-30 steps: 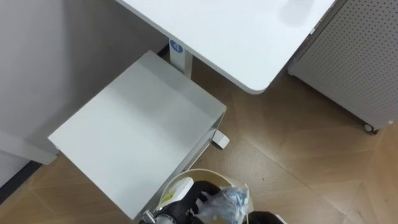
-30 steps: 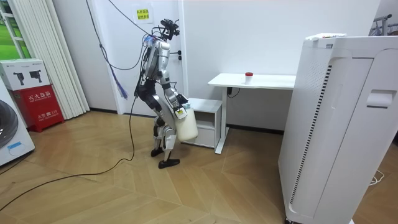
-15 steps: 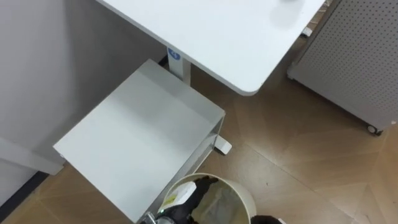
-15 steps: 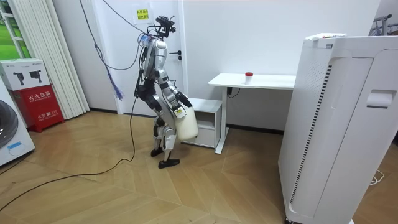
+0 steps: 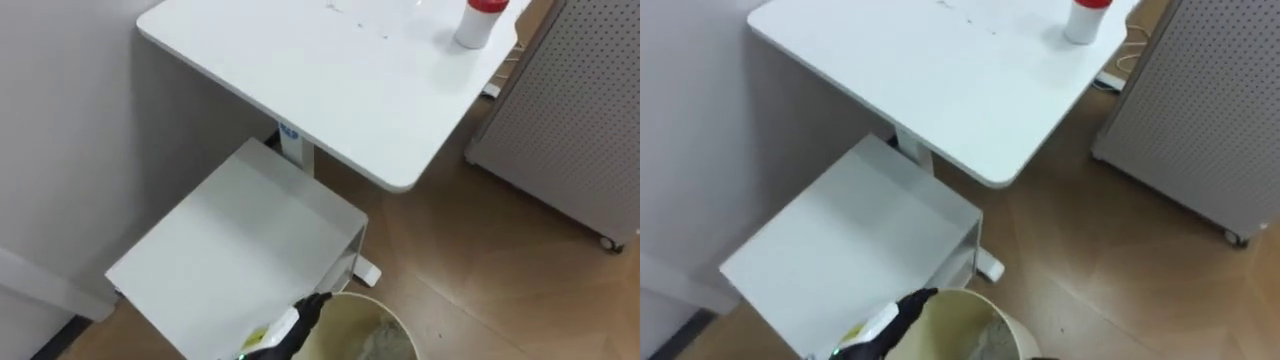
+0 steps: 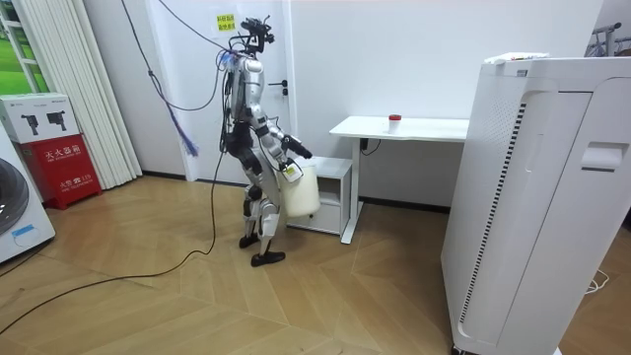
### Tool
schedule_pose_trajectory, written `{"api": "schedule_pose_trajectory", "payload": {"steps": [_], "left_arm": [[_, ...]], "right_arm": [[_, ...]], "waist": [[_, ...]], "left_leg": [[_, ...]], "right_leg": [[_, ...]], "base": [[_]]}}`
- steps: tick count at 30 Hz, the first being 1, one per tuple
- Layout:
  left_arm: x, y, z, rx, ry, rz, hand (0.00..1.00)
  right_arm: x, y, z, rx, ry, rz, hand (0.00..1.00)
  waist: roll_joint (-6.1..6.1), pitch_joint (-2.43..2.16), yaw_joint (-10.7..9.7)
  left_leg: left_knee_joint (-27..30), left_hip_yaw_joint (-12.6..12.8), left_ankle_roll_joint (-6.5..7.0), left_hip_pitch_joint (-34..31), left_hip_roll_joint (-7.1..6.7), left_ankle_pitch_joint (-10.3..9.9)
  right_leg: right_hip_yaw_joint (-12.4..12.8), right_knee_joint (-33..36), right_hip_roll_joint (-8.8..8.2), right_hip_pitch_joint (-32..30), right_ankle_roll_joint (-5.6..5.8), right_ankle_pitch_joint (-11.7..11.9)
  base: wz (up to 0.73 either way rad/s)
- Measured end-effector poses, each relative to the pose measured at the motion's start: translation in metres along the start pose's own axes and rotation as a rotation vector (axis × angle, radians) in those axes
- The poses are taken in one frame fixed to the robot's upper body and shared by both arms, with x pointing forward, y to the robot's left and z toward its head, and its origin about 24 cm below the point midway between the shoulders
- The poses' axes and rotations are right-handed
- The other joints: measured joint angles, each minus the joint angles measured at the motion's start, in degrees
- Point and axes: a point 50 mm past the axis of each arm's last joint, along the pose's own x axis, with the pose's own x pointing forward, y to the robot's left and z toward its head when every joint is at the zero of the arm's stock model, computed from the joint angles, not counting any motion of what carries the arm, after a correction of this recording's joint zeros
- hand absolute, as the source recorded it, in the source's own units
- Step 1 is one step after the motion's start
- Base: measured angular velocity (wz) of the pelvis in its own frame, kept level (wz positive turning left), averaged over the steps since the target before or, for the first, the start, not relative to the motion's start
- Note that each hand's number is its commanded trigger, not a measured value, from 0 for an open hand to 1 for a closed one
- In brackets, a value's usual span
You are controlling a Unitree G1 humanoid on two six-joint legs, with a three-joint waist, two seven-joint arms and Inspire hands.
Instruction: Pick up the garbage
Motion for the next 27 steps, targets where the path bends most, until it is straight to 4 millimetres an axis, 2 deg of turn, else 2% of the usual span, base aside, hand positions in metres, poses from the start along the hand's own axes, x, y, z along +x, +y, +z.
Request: {"api": "schedule_pose_trajectory", "payload": {"steps": [2, 3, 5, 6, 7, 8, 9, 10, 12, 16, 23, 25, 27], "left_arm": [[-0.006, 0.002, 0.004, -0.039, -0.022, 0.035, 0.00], [-0.012, 0.003, 0.004, -0.067, -0.028, 0.062, 0.00], [-0.021, 0.007, 0.005, -0.093, -0.038, 0.105, 0.00], [-0.026, 0.009, 0.004, -0.107, -0.039, 0.128, 0.00], [-0.033, 0.011, 0.002, -0.127, -0.035, 0.154, 0.00], [-0.036, 0.012, 0.001, -0.134, -0.032, 0.169, 0.00], [-0.041, 0.014, -0.001, -0.148, -0.023, 0.193, 0.00], [-0.046, 0.017, -0.002, -0.157, -0.020, 0.222, 0.00], [-0.048, 0.022, -0.001, -0.163, -0.031, 0.258, 0.00], [-0.053, 0.035, 0.008, -0.170, -0.087, 0.349, 0.00], [-0.055, 0.052, 0.022, -0.167, -0.176, 0.470, 0.00], [-0.056, 0.055, 0.022, -0.161, -0.180, 0.482, 0.00], [-0.058, 0.058, 0.020, -0.158, -0.171, 0.499, 0.00]], "right_arm": [[-0.003, -0.004, -0.002, 0.017, -0.002, -0.017, 1.00], [-0.006, -0.007, -0.003, 0.023, -0.013, -0.023, 1.00], [-0.008, -0.009, -0.001, 0.008, -0.030, -0.022, 1.00], [-0.009, -0.010, -0.001, 0.005, -0.035, -0.028, 1.00], [-0.012, -0.011, -0.003, -0.006, -0.039, -0.027, 1.00], [-0.013, -0.010, -0.003, -0.011, -0.042, -0.023, 1.00], [-0.015, -0.010, -0.005, -0.023, -0.045, -0.019, 1.00], [-0.016, -0.010, -0.003, -0.039, -0.054, -0.014, 1.00], [-0.019, -0.013, -0.006, -0.036, -0.055, -0.026, 1.00], [-0.026, -0.019, -0.013, -0.031, -0.047, -0.069, 1.00], [-0.034, -0.017, -0.017, -0.009, -0.067, -0.094, 1.00], [-0.033, -0.013, -0.018, -0.001, -0.066, -0.093, 1.00], [-0.032, -0.010, -0.019, 0.007, -0.066, -0.086, 1.00]], "waist": [[-0.32, -0.27, 0.24], [-0.68, -0.65, 1.39], [-0.89, -1.10, 2.53], [-0.87, -1.15, 3.16], [-1.02, -1.65, 3.69], [-1.30, -1.85, 4.03], [-1.60, -2.31, 4.74], [-1.66, -2.43, 4.79], [-1.62, -2.49, 4.51], [-1.50, -2.52, 5.22], [-1.13, -2.41, 5.76], [-1.11, -2.40, 5.64], [-0.98, -2.32, 6.45]], "left_leg": [[-1.49, 0.04, -0.22, 2.62, -0.43, 0.15], [-2.13, -0.05, -0.31, 4.34, -0.58, 0.16], [-2.73, -1.86, -0.88, 6.49, -0.85, -0.15], [-3.53, -4.54, -1.27, 8.18, -1.48, -0.14], [-5.03, -7.83, -1.77, 9.96, -2.24, -0.03], [-6.00, -9.10, -1.99, 10.95, -2.71, 0.11], [-7.57, -10.69, -2.18, 12.62, -3.20, 0.23], [-8.64, -11.11, -2.23, 13.77, -3.37, 0.29], [-9.84, -10.96, -2.26, 15.39, -3.21, 0.45], [-12.09, -10.65, -2.21, 19.20, -3.35, 0.47], [-13.89, -10.64, -2.20, 21.21, -3.67, 0.47], [-13.90, -8.77, -2.19, 22.01, -3.56, 0.46], [-13.84, -6.53, -2.18, 23.20, -3.43, 0.45]], "right_leg": [[0.36, -1.04, 0.41, 1.66, 0.03, -0.07], [1.31, -1.29, 0.75, 2.62, 0.02, -0.06], [3.05, -1.92, 1.70, 3.99, -0.06, 0.12], [3.93, -3.21, 2.47, 5.66, -0.15, 0.69], [5.04, -4.23, 3.12, 6.92, -0.19, 1.08], [5.99, -4.40, 3.41, 7.30, -0.15, 1.19], [7.29, -4.95, 3.97, 7.94, -0.16, 1.50], [7.93, -5.60, 4.31, 8.88, -0.10, 1.81], [8.65, -7.37, 4.89, 10.68, 0.01, 2.60], [10.57, -9.28, 5.48, 13.51, 0.35, 3.12], [13.12, -11.08, 6.16, 14.49, 0.84, 4.00], [13.75, -11.02, 6.56, 14.45, 0.90, 4.31], [13.74, -11.01, 6.87, 14.48, 0.63, 4.87]], "base": [[-0.20], [-0.52], [-0.61], [-0.56], [-0.59], [-0.64], [-0.57], [-0.46], [-0.21], [-0.26], [-0.23], [-0.36], [-0.71]]}}
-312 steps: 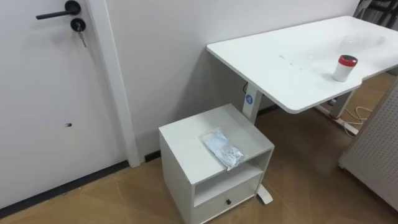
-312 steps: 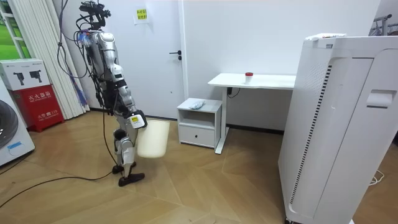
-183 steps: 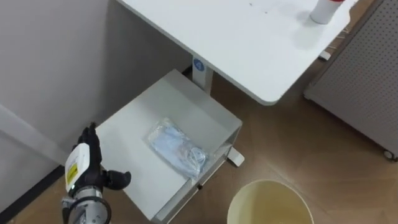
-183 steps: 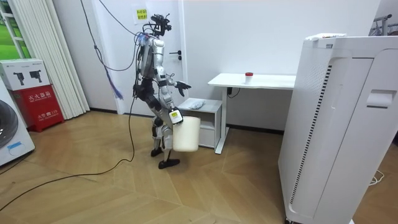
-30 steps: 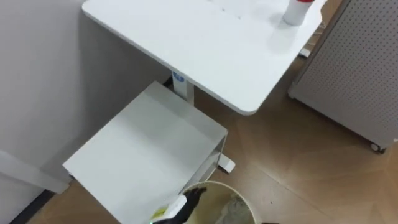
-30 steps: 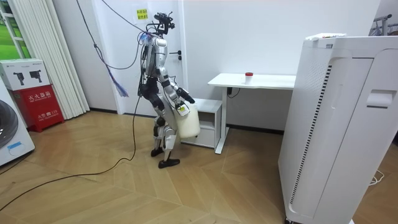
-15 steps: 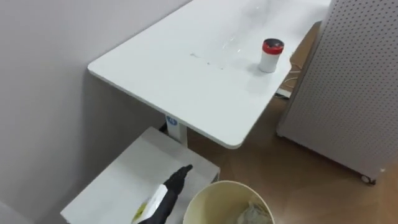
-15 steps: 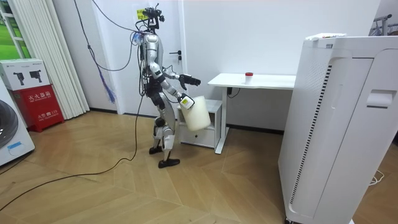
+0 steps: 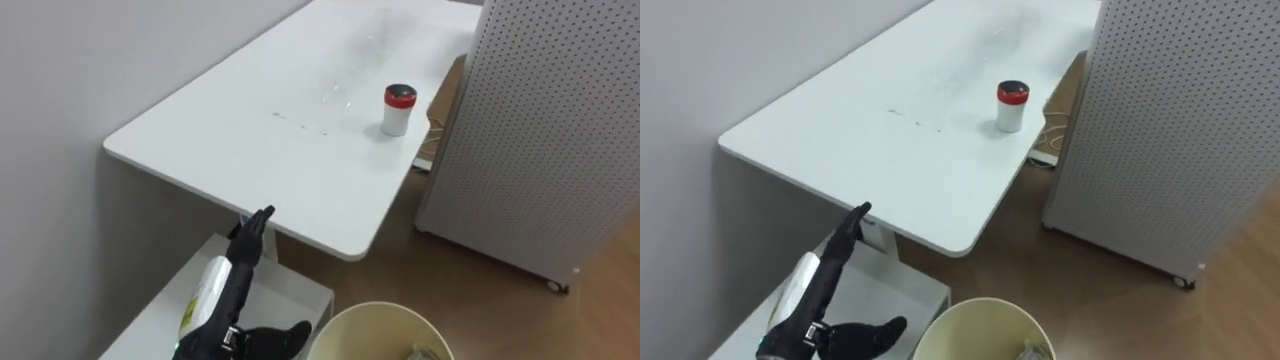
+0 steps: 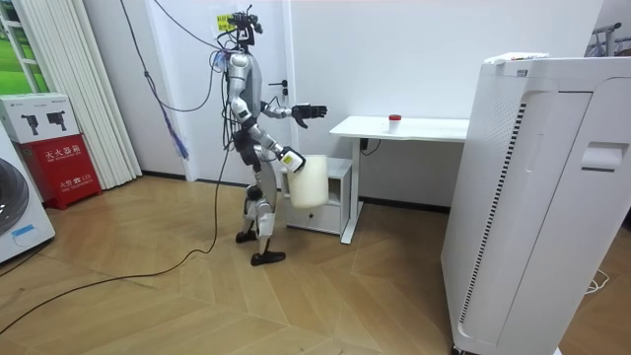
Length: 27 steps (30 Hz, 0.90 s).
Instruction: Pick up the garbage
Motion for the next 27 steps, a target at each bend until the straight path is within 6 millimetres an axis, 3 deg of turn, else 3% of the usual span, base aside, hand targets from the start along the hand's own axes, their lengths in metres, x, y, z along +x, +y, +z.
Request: {"api": "schedule_pose_trajectory", "payload": {"steps": [3, 4, 7, 10, 13, 16, 24, 27], "left_arm": [[0.001, 0.009, -0.002, 0.004, 0.003, 0.052, 0.00], [0.002, 0.013, -0.003, 0.010, 0.007, 0.077, 0.00], [0.003, 0.023, -0.004, 0.017, 0.008, 0.135, 0.00], [0.010, 0.027, 0.001, 0.006, -0.018, 0.168, 0.00], [0.012, 0.028, 0.004, 0.003, -0.034, 0.194, 0.00], [0.012, 0.030, 0.004, 0.009, -0.034, 0.211, 0.00], [0.015, 0.034, 0.015, -0.004, -0.080, 0.245, 0.00], [0.015, 0.035, 0.014, -0.009, -0.076, 0.249, 0.00]], "right_arm": [[0.001, 0.002, 0.001, 0.002, -0.003, 0.021, 1.00], [0.002, 0.003, 0.003, 0.004, -0.004, 0.031, 1.00], [0.003, 0.004, 0.003, 0.002, 0.002, 0.051, 1.00], [0.002, 0.003, 0.001, 0.002, 0.017, 0.058, 1.00], [0.003, 0.002, 0.000, -0.012, 0.028, 0.062, 1.00], [0.003, 0.003, -0.001, -0.024, 0.035, 0.082, 1.00], [0.004, 0.004, -0.001, -0.036, 0.045, 0.103, 1.00], [0.005, 0.005, -0.001, -0.037, 0.045, 0.110, 1.00]], "waist": [[0.15, 0.07, 1.47], [0.12, 0.09, 1.75], [0.04, 0.18, 2.69], [-0.17, 0.29, 1.13], [-0.36, 0.35, 1.27], [-0.35, 0.36, 1.53], [-0.50, 0.42, 1.41], [-0.74, 0.48, 2.10]], "left_leg": [[-0.02, 4.26, 0.07, 1.25, 0.05, -0.04], [-0.08, 5.18, 0.15, 1.51, 0.06, -0.09], [-1.18, 4.65, 0.85, 2.90, -0.01, -0.50], [-3.18, 4.76, 0.97, 2.93, 0.09, -0.61], [-4.91, 6.38, 1.34, 2.91, 0.22, -0.82], [-4.96, 6.66, 1.32, 2.86, 0.88, -0.99], [-3.79, 6.70, 0.89, 2.88, 1.36, -1.05], [-1.64, 8.11, 0.17, 3.00, 2.12, -1.82]], "right_leg": [[-0.98, 0.09, 0.36, -1.43, -0.47, 1.56], [-2.91, -0.04, 0.34, -2.12, -0.91, 2.50], [-8.51, -1.34, 0.27, -2.36, -2.28, 4.57], [-10.21, -3.44, 0.30, -2.52, -2.26, 6.29], [-11.00, -4.10, 0.63, -3.40, -2.49, 7.65], [-14.88, -4.11, 0.04, -3.32, -3.22, 7.98], [-17.80, -3.93, -0.18, -3.18, -4.19, 7.52], [-20.78, -2.40, -0.41, -3.06, -5.46, 6.32]], "base": [[-1.18], [-1.17], [-1.03], [-0.23], [-0.13], [-0.08], [-0.01], [-0.17]]}}
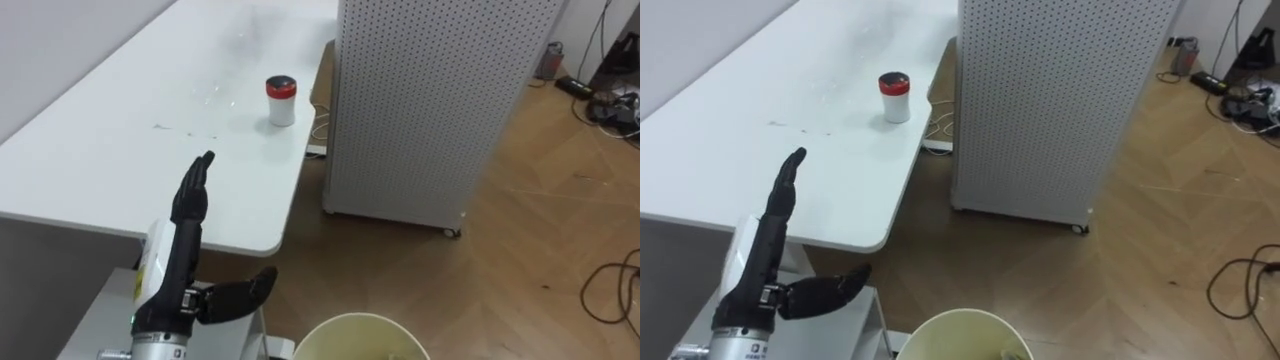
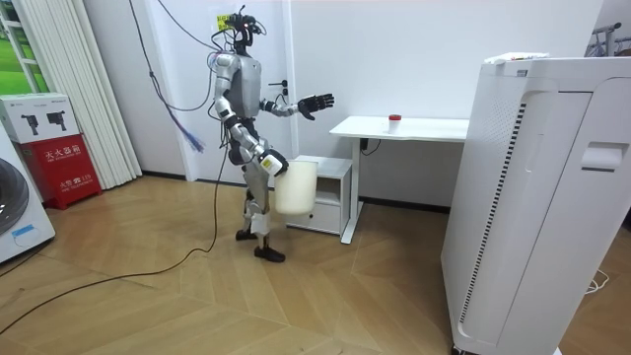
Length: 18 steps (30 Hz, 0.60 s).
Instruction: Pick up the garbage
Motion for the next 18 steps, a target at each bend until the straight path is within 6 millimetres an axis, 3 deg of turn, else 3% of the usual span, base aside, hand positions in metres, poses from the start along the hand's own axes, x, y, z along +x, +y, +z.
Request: {"api": "schedule_pose_trajectory", "payload": {"steps": [3, 5, 6, 8, 9, 10, 11, 13, 14, 15, 16, 17, 18], "left_arm": [[0.000, 0.001, -0.001, -0.012, 0.011, 0.006, 0.00], [-0.002, 0.000, -0.003, -0.014, 0.019, 0.004, 0.00], [-0.002, -0.001, -0.002, -0.016, 0.018, 0.003, 0.00], [-0.002, -0.001, -0.001, -0.032, 0.009, 0.007, 0.00], [-0.003, -0.001, -0.003, -0.050, 0.015, 0.011, 0.00], [-0.004, 0.000, -0.005, -0.062, 0.027, 0.017, 0.00], [-0.004, 0.000, -0.005, -0.067, 0.031, 0.019, 0.00], [-0.004, 0.001, -0.006, -0.073, 0.042, 0.032, 0.00], [-0.004, 0.001, -0.007, -0.073, 0.043, 0.035, 0.00], [-0.002, 0.001, -0.005, -0.074, 0.036, 0.037, 0.00], [-0.002, 0.000, -0.005, -0.080, 0.036, 0.038, 0.00], [-0.002, -0.001, -0.004, -0.085, 0.037, 0.040, 0.00], [-0.002, -0.002, -0.004, -0.090, 0.038, 0.039, 0.00]], "right_arm": [[0.001, 0.001, 0.002, -0.012, -0.004, 0.006, 1.00], [0.002, -0.001, 0.004, -0.040, -0.004, 0.005, 1.00], [0.001, -0.002, 0.004, -0.049, -0.002, 0.001, 1.00], [0.001, -0.005, 0.004, -0.045, -0.004, -0.022, 1.00], [0.001, -0.006, 0.003, -0.044, -0.001, -0.039, 1.00], [0.000, -0.008, 0.001, -0.042, 0.008, -0.051, 1.00], [0.000, -0.008, 0.000, -0.041, 0.016, -0.055, 1.00], [0.000, -0.005, -0.006, -0.032, 0.043, -0.048, 1.00], [0.000, -0.003, -0.007, -0.031, 0.045, -0.042, 1.00], [0.000, -0.002, -0.009, -0.031, 0.050, -0.032, 1.00], [-0.002, -0.004, -0.010, -0.034, 0.057, -0.034, 1.00], [-0.001, -0.006, -0.008, -0.036, 0.052, -0.038, 1.00], [0.001, -0.010, -0.002, -0.046, 0.036, -0.047, 1.00]], "waist": [[-0.86, 0.51, 0.66], [-0.92, 0.71, 0.15], [-1.13, 0.76, 0.34], [-1.44, 0.90, 0.65], [-1.42, 0.83, 0.92], [-1.21, 0.71, 1.21], [-0.93, 0.54, 1.54], [-0.13, -0.16, 3.20], [-0.08, -0.52, 3.66], [-0.96, -0.57, 3.03], [-2.46, -0.69, 2.42], [-3.09, -0.73, 2.43], [-3.62, 0.63, 2.52]], "left_leg": [[6.47, 0.26, -0.02, -1.49, -0.04, -0.01], [16.37, -3.09, -0.19, -5.65, 0.72, 0.32], [20.12, -7.12, 0.00, -9.18, 0.01, 0.05], [17.99, -9.99, 0.01, -14.26, -1.81, 0.18], [13.88, -11.56, -0.19, -17.54, -3.22, 1.55], [9.11, -12.83, -0.08, -20.29, -4.34, 4.61], [6.43, -13.32, 0.02, -21.51, -4.31, 6.19], [2.20, -16.17, 0.83, -23.21, -3.62, 13.38], [2.15, -15.51, 1.66, -23.07, -3.17, 14.59], [2.56, -12.43, 2.62, -22.54, -2.53, 16.49], [4.51, -8.14, 3.04, -22.07, -2.38, 16.44], [6.58, -6.63, 3.55, -22.38, -2.14, 16.05], [13.00, -5.92, 3.89, -24.35, -1.66, 13.46]], "right_leg": [[0.73, 2.34, -0.84, 0.11, -0.85, -3.00], [3.62, 2.43, -0.54, 0.81, -0.67, -4.02], [6.50, 2.37, -0.01, 1.23, -0.86, -4.37], [8.91, 1.94, 0.21, 1.69, -0.99, -4.50], [9.96, 1.25, 0.35, 2.23, -0.99, -4.50], [10.65, 0.92, 0.60, 2.77, -0.98, -4.51], [10.94, 0.87, 1.05, 2.99, -0.92, -4.55], [11.13, 3.75, 2.57, 3.38, -0.35, -7.32], [10.42, 6.07, 2.98, 3.18, 0.59, -8.70], [6.38, 11.93, 0.16, 3.45, 2.87, -12.93], [1.94, 16.04, -4.05, 5.87, 4.27, -18.10], [0.89, 17.32, -5.53, 6.61, 4.72, -21.01], [1.50, 19.48, -6.18, 6.23, 3.55, -23.85]], "base": [[-0.16], [0.14], [0.18], [0.15], [0.06], [0.00], [-0.16], [-0.36], [-0.05], [0.40], [0.53], [0.35], [-0.03]]}}
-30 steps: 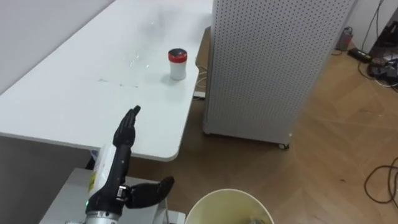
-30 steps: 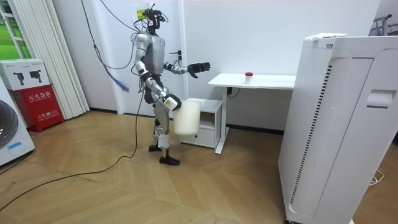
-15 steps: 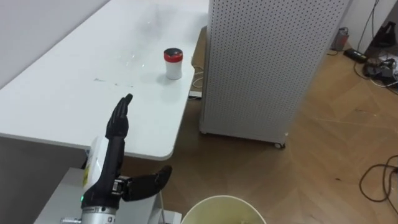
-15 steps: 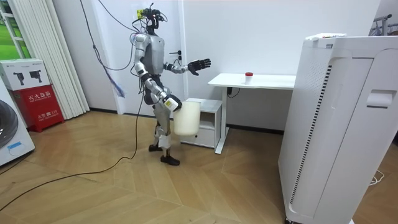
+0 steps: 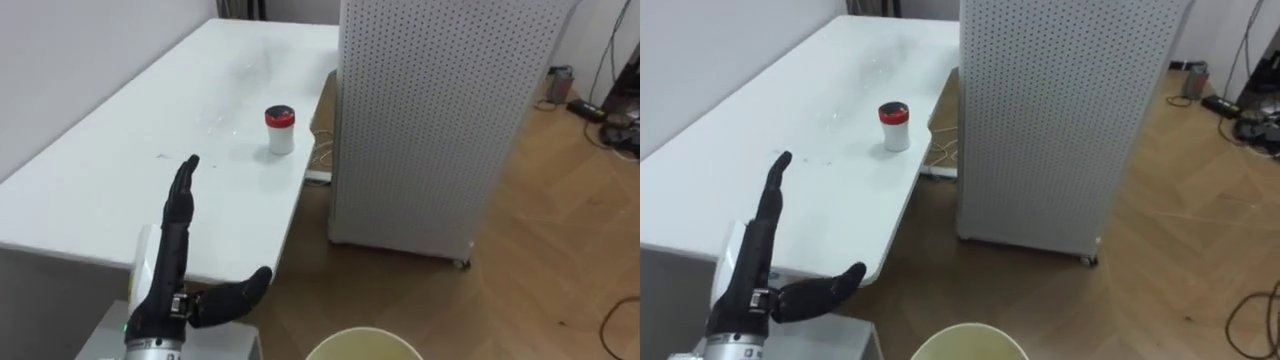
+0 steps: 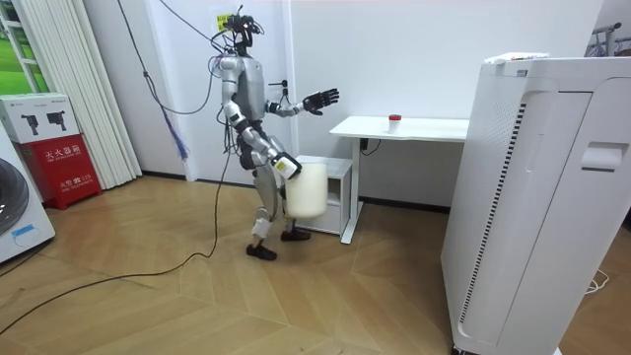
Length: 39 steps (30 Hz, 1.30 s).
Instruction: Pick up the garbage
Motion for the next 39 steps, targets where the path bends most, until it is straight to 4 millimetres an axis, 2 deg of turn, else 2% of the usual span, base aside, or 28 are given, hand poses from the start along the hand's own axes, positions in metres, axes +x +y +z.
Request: {"api": "schedule_pose_trajectory", "payload": {"steps": [1, 2, 4, 5, 6, 7, 8, 9, 10, 11, 12, 13, 14, 15, 17, 18, 19, 20, 21, 22, 23, 24, 25, 26, 27, 29, 32, 39], "left_arm": [[-0.002, -0.001, -0.001, 0.000, 0.006, -0.017, 0.00], [-0.001, 0.000, -0.001, -0.006, 0.004, -0.018, 0.00], [0.000, 0.000, 0.000, -0.019, 0.002, -0.021, 0.00], [-0.001, -0.001, 0.000, -0.021, 0.001, -0.022, 0.00], [-0.001, -0.001, 0.000, -0.022, 0.000, -0.024, 0.00], [0.002, -0.001, 0.002, -0.020, -0.010, -0.023, 0.00], [0.004, -0.001, 0.003, -0.017, -0.021, -0.022, 0.00], [0.007, -0.001, 0.005, -0.017, -0.029, -0.020, 0.00], [0.007, -0.002, 0.004, -0.016, -0.029, -0.022, 0.00], [0.006, -0.002, 0.003, -0.012, -0.024, -0.023, 0.00], [0.005, -0.003, 0.001, -0.011, -0.014, -0.012, 0.00], [0.005, -0.002, 0.001, -0.011, -0.012, -0.006, 0.00], [0.006, -0.001, 0.001, -0.009, -0.013, 0.001, 0.00], [0.006, -0.002, 0.001, -0.009, -0.012, 0.003, 0.00], [0.006, -0.001, 0.001, -0.015, -0.011, 0.021, 0.00], [0.005, 0.000, 0.000, -0.019, -0.006, 0.029, 0.00], [0.004, -0.001, -0.001, -0.017, 0.000, 0.028, 0.00], [0.004, -0.002, -0.002, -0.015, 0.004, 0.025, 0.00], [0.002, -0.003, -0.005, -0.011, 0.017, 0.017, 0.00], [-0.001, -0.004, -0.007, -0.008, 0.033, 0.007, 0.00], [-0.001, -0.004, -0.007, -0.005, 0.034, 0.008, 0.00], [-0.001, -0.002, -0.008, 0.002, 0.040, 0.009, 0.00], [0.000, -0.003, -0.008, 0.006, 0.039, 0.003, 0.00], [0.001, -0.003, -0.007, 0.010, 0.032, -0.003, 0.00], [0.002, -0.004, -0.004, 0.022, 0.015, -0.007, 0.00], [-0.001, -0.002, -0.006, 0.043, 0.027, -0.010, 0.00], [-0.002, 0.001, -0.008, 0.071, 0.033, -0.014, 0.00], [0.002, 0.004, -0.003, 0.069, 0.007, -0.017, 0.00]], "right_arm": [[-0.001, -0.002, -0.001, -0.008, 0.004, -0.011, 1.00], [-0.001, -0.002, -0.001, -0.011, 0.004, -0.014, 1.00], [-0.001, -0.003, -0.002, -0.019, 0.020, -0.013, 1.00], [-0.001, -0.003, -0.003, -0.022, 0.023, -0.013, 1.00], [-0.002, -0.001, -0.004, -0.024, 0.032, -0.010, 1.00], [-0.001, 0.000, -0.003, -0.028, 0.027, -0.005, 1.00], [0.001, 0.002, -0.001, -0.034, 0.022, 0.003, 1.00], [0.001, 0.007, -0.001, -0.043, 0.021, 0.022, 1.00], [0.001, 0.010, 0.000, -0.045, 0.017, 0.034, 1.00], [0.001, 0.011, 0.000, -0.047, 0.014, 0.039, 1.00], [0.001, 0.013, 0.006, -0.053, -0.009, 0.045, 1.00], [0.002, 0.013, 0.009, -0.055, -0.025, 0.045, 1.00], [0.003, 0.013, 0.013, -0.053, -0.042, 0.046, 1.00], [0.002, 0.013, 0.012, -0.053, -0.036, 0.044, 1.00], [0.001, 0.013, 0.008, -0.052, -0.025, 0.040, 1.00], [0.000, 0.013, 0.007, -0.054, -0.020, 0.035, 1.00], [0.001, 0.013, 0.007, -0.054, -0.019, 0.030, 1.00], [0.001, 0.013, 0.006, -0.057, -0.019, 0.030, 1.00], [0.000, 0.013, 0.005, -0.065, -0.012, 0.030, 1.00], [-0.001, 0.012, 0.001, -0.084, 0.000, 0.026, 1.00], [-0.001, 0.013, 0.002, -0.098, -0.002, 0.030, 1.00], [0.001, 0.015, 0.005, -0.107, -0.009, 0.036, 1.00], [0.001, 0.018, 0.005, -0.097, -0.012, 0.039, 1.00], [0.001, 0.016, 0.005, -0.096, -0.013, 0.033, 1.00], [0.001, 0.010, 0.006, -0.096, -0.015, 0.014, 1.00], [0.000, 0.007, 0.006, -0.092, -0.014, 0.003, 1.00], [0.000, 0.007, 0.009, -0.092, -0.025, 0.003, 1.00], [0.002, 0.010, 0.012, -0.119, -0.035, 0.051, 1.00]], "waist": [[1.25, -1.03, 1.69], [1.30, -1.14, 2.41], [1.11, -1.25, 3.01], [0.93, -1.34, 3.20], [0.12, -1.80, 3.37], [-0.33, -2.40, 3.17], [-0.62, -2.01, 3.25], [-0.74, -1.81, 3.39], [-0.43, -1.55, 3.16], [-0.25, -1.38, 3.21], [0.78, -0.81, 3.15], [1.15, -0.58, 3.05], [1.94, -0.05, 2.87], [2.76, 0.04, 2.57], [3.83, -0.03, 2.37], [3.90, -0.07, 2.30], [3.79, -0.12, 2.11], [3.73, -0.16, 2.04], [3.57, -0.22, 1.25], [4.03, -1.07, 1.32], [4.00, -1.00, 1.74], [3.77, -0.81, 2.30], [3.04, -0.53, 2.02], [3.05, -0.54, 1.79], [2.68, -0.37, 1.43], [2.00, -0.63, 2.15], [1.84, -0.70, 2.81], [2.69, -0.55, 1.55]], "left_leg": [[3.89, -0.52, -1.02, -2.07, 0.42, -2.29], [3.90, -0.59, -1.17, -2.49, 0.28, -2.50], [-1.53, -1.85, -1.40, -1.69, -3.04, -2.22], [-3.42, -2.08, -1.17, -1.12, -3.77, -1.90], [-4.70, -1.57, -0.21, 0.32, -5.76, -0.28], [-3.60, -1.51, 2.89, 1.10, -7.80, -0.83], [-2.38, -1.54, 3.18, 1.36, -8.32, -1.69], [0.75, -1.70, 3.48, 1.37, -8.13, -4.19], [2.50, -2.12, 3.52, 2.29, -7.37, -6.85], [2.85, -2.53, 3.51, 3.17, -7.13, -7.85], [2.98, -3.39, 3.26, 4.95, -6.77, -10.05], [2.93, -3.70, 3.17, 5.68, -6.68, -10.81], [2.51, -4.45, 2.85, 7.02, -6.21, -11.60], [1.43, -5.40, 2.50, 8.30, -5.58, -11.99], [-0.14, -7.03, 1.83, 9.44, -4.47, -12.33], [-1.23, -8.24, 1.09, 10.44, -4.10, -12.30], [-2.21, -9.30, 0.23, 11.41, -3.76, -12.51], [-2.25, -10.13, -0.28, 11.74, -3.56, -12.76], [-2.09, -11.97, -1.59, 12.33, -3.01, -13.52], [-2.56, -12.48, -2.73, 12.70, -2.03, -13.44], [-2.75, -12.35, -3.27, 12.99, -1.41, -13.12], [-2.13, -11.56, -4.17, 12.62, -0.16, -12.67], [-3.16, -11.46, -4.66, 11.92, -0.25, -12.52], [-4.56, -11.50, -4.61, 11.15, -0.61, -12.16], [-7.03, -11.67, -3.04, 9.44, -1.22, -9.09], [-7.58, -10.54, -3.02, 10.33, -1.09, -7.99], [-8.68, -10.20, -3.02, 12.55, -1.52, -8.03], [-11.44, -9.66, -3.02, 16.42, -1.52, -8.04]], "right_leg": [[3.35, 0.32, 2.02, 0.12, -1.34, -1.21], [4.76, -0.01, 2.54, 0.33, -1.50, -1.54], [8.39, -4.51, 2.59, 4.87, -0.94, -1.71], [9.42, -5.45, 2.42, 6.20, -0.33, -1.73], [10.27, -6.23, 0.70, 8.45, -0.33, -2.20], [9.07, -3.55, -1.72, 8.65, 0.32, -2.94], [7.46, -0.02, -2.86, 7.67, 1.18, -2.79], [4.27, 6.94, -4.51, 5.41, 2.97, -0.44], [3.26, 13.42, -5.08, 3.32, 3.70, 4.25], [3.07, 16.24, -5.22, 2.35, 3.85, 6.91], [2.37, 20.72, -5.67, 0.87, 3.96, 10.66], [2.21, 22.43, -6.04, -0.34, 3.90, 10.67], [1.61, 24.85, -6.58, -2.78, 3.74, 9.77], [1.35, 24.31, -6.66, -5.20, 3.62, 8.38], [1.29, 18.13, -6.48, -8.62, 3.49, 7.42], [1.61, 10.18, -6.44, -9.76, 3.46, 7.49], [2.02, 0.32, -5.85, -9.94, 3.74, 8.43], [2.42, -4.77, -5.42, -9.77, 3.75, 9.85], [3.80, -9.11, -4.44, -9.73, 4.31, 16.50], [3.32, -10.17, -3.06, -7.78, 4.09, 16.43], [3.51, -11.22, -2.17, -7.01, 3.62, 16.61], [5.23, -13.66, -0.73, -4.88, 3.02, 16.98], [9.04, -16.63, 0.13, -2.61, 3.03, 16.99], [10.27, -17.82, 0.33, -1.77, 3.05, 17.00], [11.65, -18.90, 0.64, -1.21, 3.15, 16.99], [10.57, -19.73, 0.86, -0.92, 3.73, 17.20], [8.00, -22.52, 0.77, 1.45, 3.82, 17.63], [7.22, -24.26, 1.13, 4.51, 3.88, 17.70]], "base": [[-0.20], [-0.20], [-0.03], [0.04], [0.05], [0.00], [0.07], [0.05], [0.08], [0.00], [-0.04], [0.00], [0.09], [0.22], [0.31], [0.39], [0.41], [0.53], [0.57], [0.43], [0.15], [0.14], [0.31], [0.48], [0.25], [-0.01], [-0.25], [-0.09]]}}
